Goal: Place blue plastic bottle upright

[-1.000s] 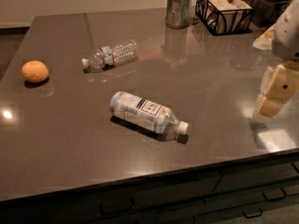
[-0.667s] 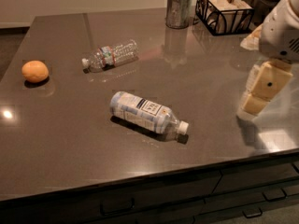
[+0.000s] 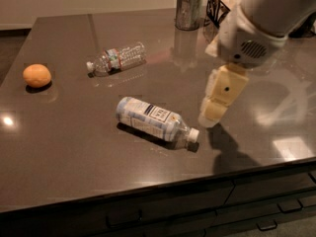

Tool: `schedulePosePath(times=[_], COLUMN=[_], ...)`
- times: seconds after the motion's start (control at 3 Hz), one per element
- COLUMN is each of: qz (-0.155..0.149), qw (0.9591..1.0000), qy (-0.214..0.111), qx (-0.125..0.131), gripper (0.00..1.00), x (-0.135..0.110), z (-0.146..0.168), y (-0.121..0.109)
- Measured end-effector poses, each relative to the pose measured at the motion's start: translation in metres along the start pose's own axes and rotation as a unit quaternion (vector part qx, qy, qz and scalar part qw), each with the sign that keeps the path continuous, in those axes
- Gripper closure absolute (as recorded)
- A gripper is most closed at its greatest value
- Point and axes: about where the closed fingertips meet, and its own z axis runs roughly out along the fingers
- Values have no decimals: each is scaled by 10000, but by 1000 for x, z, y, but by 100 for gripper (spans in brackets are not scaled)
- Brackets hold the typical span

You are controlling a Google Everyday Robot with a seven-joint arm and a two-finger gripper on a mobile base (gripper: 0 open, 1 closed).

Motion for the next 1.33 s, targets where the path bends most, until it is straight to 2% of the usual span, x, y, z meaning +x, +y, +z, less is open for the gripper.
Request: schedulePosePath(times=[0.67,1.33], qz=[90,428], qw=[9993,9975], qy=[156,416], qx=[-341,-379], gripper=[0,0], x=[-45,-51], z=[58,100], y=[14,21])
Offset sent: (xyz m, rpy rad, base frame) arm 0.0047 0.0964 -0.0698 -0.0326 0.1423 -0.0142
